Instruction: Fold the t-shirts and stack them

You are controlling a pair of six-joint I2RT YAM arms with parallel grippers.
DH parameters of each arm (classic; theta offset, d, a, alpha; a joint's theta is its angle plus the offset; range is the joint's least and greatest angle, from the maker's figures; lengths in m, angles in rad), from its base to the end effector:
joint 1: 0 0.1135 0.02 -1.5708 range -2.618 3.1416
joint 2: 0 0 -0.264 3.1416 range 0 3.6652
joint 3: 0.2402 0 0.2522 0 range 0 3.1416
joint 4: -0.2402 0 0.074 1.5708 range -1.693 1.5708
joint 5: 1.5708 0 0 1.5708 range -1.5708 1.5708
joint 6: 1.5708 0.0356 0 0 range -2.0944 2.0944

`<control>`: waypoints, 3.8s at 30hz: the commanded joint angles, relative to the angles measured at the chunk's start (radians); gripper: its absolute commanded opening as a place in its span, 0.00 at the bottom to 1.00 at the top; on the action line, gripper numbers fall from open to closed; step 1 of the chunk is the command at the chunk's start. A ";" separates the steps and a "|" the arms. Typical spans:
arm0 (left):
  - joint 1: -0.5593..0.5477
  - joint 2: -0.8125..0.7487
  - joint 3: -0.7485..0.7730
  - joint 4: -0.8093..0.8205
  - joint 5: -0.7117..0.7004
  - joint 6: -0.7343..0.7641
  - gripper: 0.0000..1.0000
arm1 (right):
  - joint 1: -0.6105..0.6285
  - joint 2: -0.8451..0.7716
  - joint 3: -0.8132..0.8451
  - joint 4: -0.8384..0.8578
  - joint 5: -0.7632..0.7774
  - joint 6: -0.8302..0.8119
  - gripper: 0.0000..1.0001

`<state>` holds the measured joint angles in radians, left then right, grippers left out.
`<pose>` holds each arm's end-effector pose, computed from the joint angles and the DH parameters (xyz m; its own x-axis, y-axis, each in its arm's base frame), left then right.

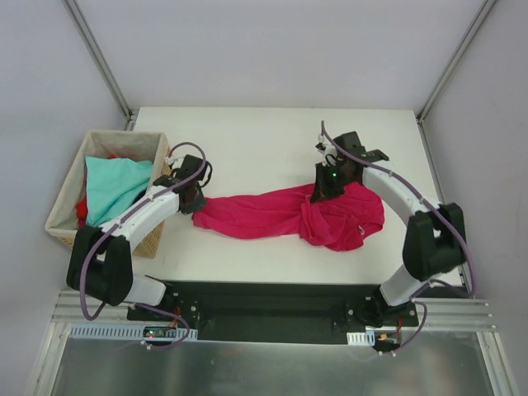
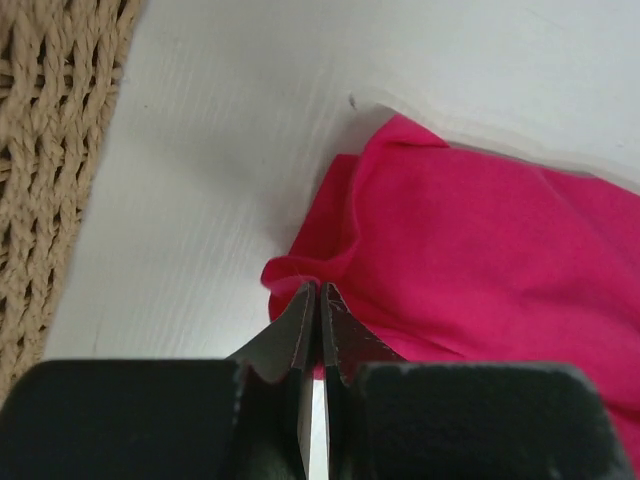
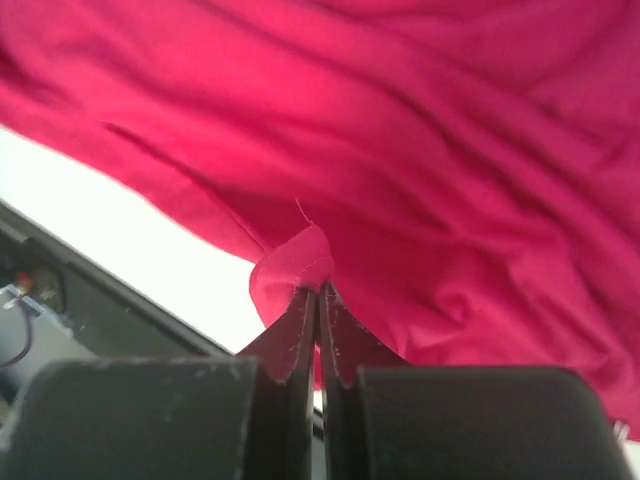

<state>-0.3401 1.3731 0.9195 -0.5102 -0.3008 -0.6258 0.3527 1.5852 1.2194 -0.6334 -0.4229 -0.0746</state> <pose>0.2639 -0.0822 0.2302 -0.7209 -0.3383 -0.6049 -0.3244 0.9360 -0.1369 0.3062 0.1283 0.2563 -0.7481 -0.3478 -0.5652 -0.5807 0.7553 0.3039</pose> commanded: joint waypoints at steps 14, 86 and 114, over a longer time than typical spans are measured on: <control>0.105 0.271 0.111 0.185 -0.005 -0.123 0.00 | 0.167 -0.042 0.249 -0.307 0.314 -0.050 0.80; 0.108 -0.049 0.456 0.196 0.065 0.205 0.00 | 0.160 -0.194 0.636 -0.008 0.854 -0.238 0.01; 0.108 -0.019 1.007 0.170 -0.061 0.362 0.00 | -0.296 -0.186 0.928 0.297 -0.224 0.035 0.01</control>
<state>-0.2348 1.3918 1.9327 -0.3489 -0.3237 -0.2729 0.1116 1.3792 2.1300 -0.4576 -0.3576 -0.1734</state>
